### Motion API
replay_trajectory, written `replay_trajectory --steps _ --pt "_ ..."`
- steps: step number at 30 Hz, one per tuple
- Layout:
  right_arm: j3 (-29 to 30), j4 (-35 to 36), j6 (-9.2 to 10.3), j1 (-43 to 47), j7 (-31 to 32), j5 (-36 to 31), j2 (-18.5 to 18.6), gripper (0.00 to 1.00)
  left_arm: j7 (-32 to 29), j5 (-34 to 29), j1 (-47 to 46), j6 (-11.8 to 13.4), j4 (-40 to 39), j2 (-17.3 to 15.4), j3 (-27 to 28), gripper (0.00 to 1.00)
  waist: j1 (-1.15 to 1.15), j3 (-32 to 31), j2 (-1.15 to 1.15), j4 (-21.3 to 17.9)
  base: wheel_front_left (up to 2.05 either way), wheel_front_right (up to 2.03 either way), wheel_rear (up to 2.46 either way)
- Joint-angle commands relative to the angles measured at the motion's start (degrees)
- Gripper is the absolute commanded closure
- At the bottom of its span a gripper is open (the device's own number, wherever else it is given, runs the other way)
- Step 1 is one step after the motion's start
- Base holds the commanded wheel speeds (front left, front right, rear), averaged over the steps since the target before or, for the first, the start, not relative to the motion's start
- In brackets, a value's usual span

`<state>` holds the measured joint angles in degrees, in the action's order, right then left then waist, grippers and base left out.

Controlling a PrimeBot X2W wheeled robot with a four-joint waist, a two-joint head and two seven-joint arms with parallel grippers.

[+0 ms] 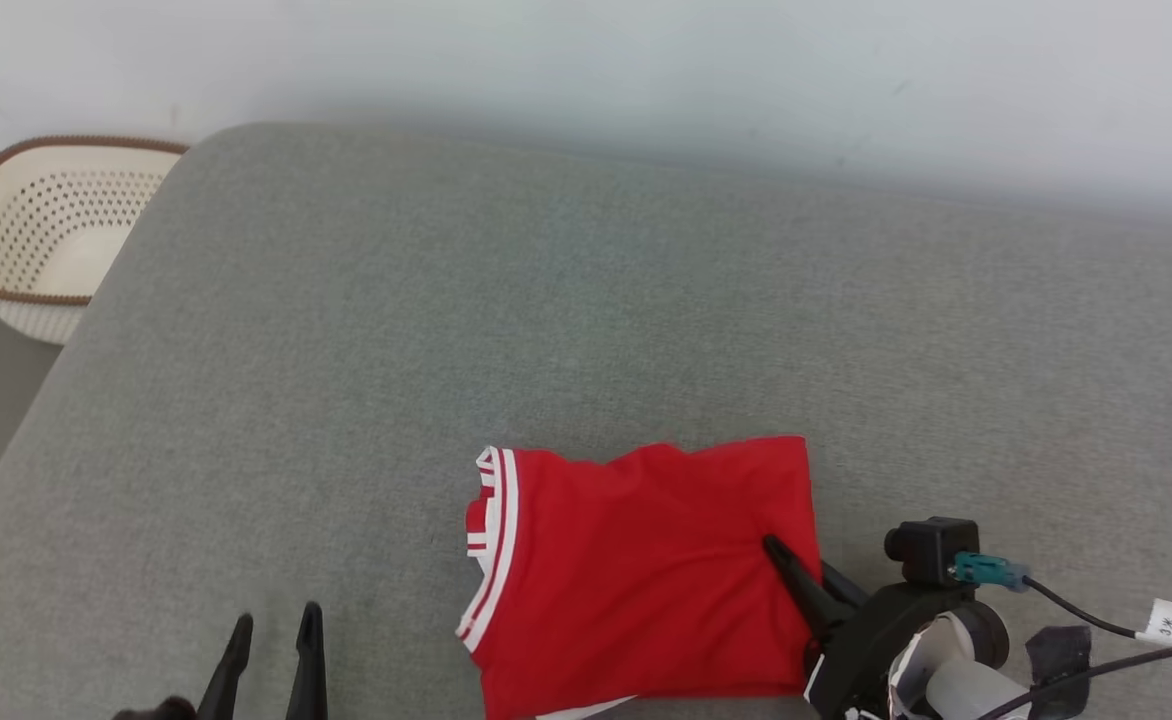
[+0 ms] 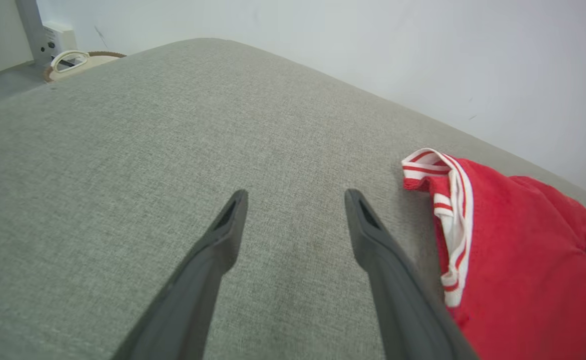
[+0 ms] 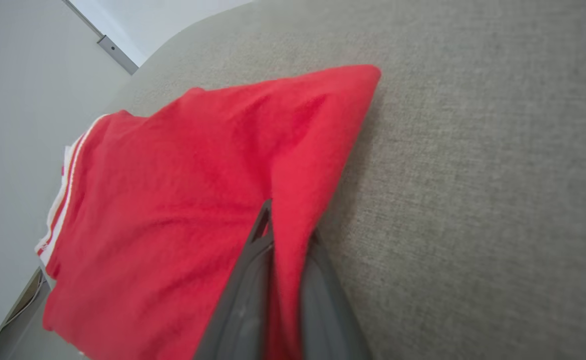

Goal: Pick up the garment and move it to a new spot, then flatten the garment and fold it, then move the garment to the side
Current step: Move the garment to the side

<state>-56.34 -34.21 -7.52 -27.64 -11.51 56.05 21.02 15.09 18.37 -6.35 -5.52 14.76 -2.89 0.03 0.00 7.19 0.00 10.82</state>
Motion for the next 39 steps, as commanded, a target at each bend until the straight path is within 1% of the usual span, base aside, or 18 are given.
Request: replay_trajectory --steps 1,7,22,27,30,34,36,39 --pt "0.65 -0.48 0.06 -0.47 -0.75 -0.20 0.07 1.00 0.02 -0.67 1.44 -0.29 0.16 -0.04 0.25 0.00 0.00 -1.68 0.00 -1.83 0.00 0.00 0.00" --pt "2.39 -2.21 0.06 0.67 -2.36 -0.55 -0.29 1.00 0.02 -2.78 2.76 -0.63 -1.09 -0.04 -0.09 0.00 0.00 -4.47 0.00 -6.86 0.00 0.00 0.00" --pt "7.22 -3.89 0.06 2.93 -3.64 -3.68 -0.69 1.00 0.01 -3.99 1.97 -0.72 -3.47 -0.04 -0.64 0.00 0.00 -4.92 0.00 -25.64 0.00 0.00 0.00" --pt "8.23 -3.47 0.05 4.05 -3.71 -4.32 -1.30 1.00 0.02 -4.59 1.66 -0.65 -4.11 -0.04 -0.50 0.00 0.00 -4.45 0.00 -30.81 0.00 0.00 0.00" --pt "8.80 -3.10 0.05 4.69 -3.72 -4.61 -1.67 1.00 0.02 -5.15 1.20 -0.77 -4.59 -0.05 -0.37 0.00 0.00 -4.00 0.00 -33.12 0.00 0.00 0.00" --pt "10.25 -2.61 0.05 5.58 -3.73 -4.88 -1.80 1.00 0.02 -5.89 0.78 -0.87 -4.97 -0.06 -0.47 0.00 0.00 -3.32 0.00 -35.01 0.00 0.00 0.00" --pt "10.36 -2.60 0.05 5.58 -3.73 -5.70 -1.74 1.00 0.02 -6.73 0.60 -1.06 -4.57 -0.04 -1.07 0.00 0.00 -2.71 0.00 -35.62 0.00 0.00 0.00" --pt "10.77 -2.49 0.06 3.35 -3.74 -7.53 -1.73 1.00 0.02 -7.02 -0.10 -1.36 -4.10 -0.11 -1.58 0.00 0.00 -1.96 0.00 -35.49 0.00 0.00 0.00"
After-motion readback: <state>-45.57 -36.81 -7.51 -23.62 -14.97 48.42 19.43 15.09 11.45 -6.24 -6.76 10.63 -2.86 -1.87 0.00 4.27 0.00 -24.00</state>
